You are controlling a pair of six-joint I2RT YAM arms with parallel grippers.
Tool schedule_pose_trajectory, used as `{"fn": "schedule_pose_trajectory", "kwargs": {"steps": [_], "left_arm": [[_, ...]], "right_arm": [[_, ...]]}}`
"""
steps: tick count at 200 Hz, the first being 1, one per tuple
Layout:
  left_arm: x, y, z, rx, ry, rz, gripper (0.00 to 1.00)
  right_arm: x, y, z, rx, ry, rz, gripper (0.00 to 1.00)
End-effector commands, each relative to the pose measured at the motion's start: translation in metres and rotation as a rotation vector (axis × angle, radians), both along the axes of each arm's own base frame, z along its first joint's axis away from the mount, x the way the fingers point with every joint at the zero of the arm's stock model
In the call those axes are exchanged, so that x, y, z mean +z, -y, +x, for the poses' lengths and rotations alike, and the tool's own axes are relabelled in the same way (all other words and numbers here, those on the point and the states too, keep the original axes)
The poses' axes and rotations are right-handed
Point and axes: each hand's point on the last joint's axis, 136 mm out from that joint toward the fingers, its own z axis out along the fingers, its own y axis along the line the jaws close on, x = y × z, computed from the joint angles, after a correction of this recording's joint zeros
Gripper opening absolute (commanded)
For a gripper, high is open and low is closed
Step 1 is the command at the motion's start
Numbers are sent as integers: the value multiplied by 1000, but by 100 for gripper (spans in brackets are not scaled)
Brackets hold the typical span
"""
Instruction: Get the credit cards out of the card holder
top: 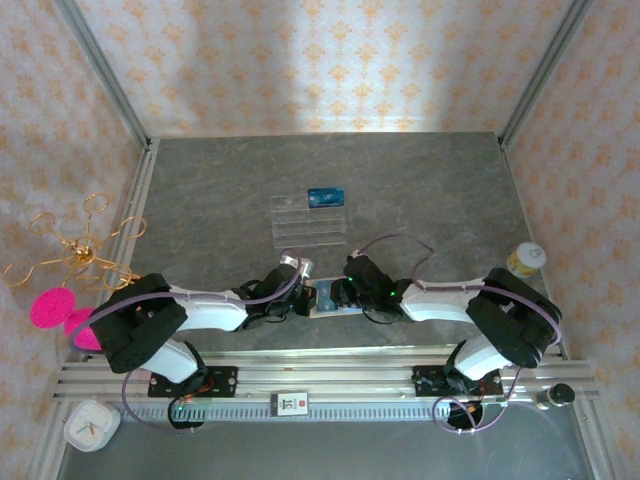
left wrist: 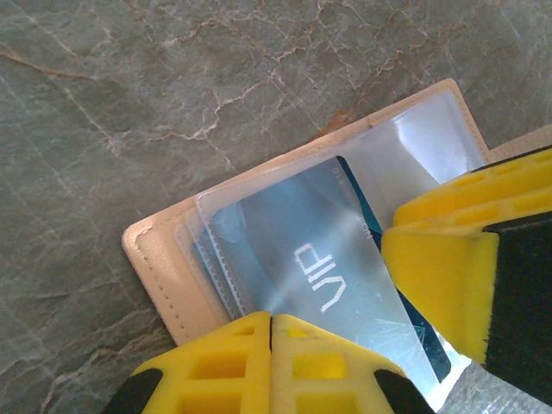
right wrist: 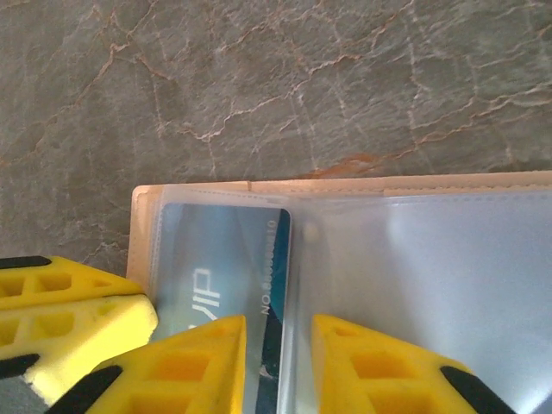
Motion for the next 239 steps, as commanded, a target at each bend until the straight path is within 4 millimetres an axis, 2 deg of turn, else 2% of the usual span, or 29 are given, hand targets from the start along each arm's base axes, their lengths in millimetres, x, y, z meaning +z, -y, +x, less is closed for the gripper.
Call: {"fn": "schedule_pose_trajectory", "kwargs": {"steps": [1,21,49,62,100,125,149,175,188,218,239], "left_arm": [[-26,-27,-10,19,-52,118,2],[-17,-25,-8,15,-39,103,3],[20,-16,-4,4,45,34,9],[28,-9,-4,-13,60,12,10],[9,1,-4,-34,17,24,7],[-2,2,-5,-35,-3,33,7],[-10,-4,-6,-24,-17,68,4],[-18,-11,-10,-18,-35,92,0],[-22,-12,-13,-20,-44,95,0],[-28,-12,-16,-23,-63,96,0],[-10,-16,-12,-13,-18,88,0]], "right_arm": [[-8,22,2,-54,7,-91,27],[2,21,4,-49,33,-83,27],[36,11,4,3,99,3,27],[40,3,-1,51,87,31,26],[25,-14,-11,118,7,84,26],[14,-17,-16,129,-29,97,26],[2,-13,-18,121,-51,76,26],[-9,5,-15,55,-47,3,25],[-10,12,-13,30,-35,-22,25],[-9,16,-14,20,-37,-30,25],[7,15,-10,11,8,-3,25]]}}
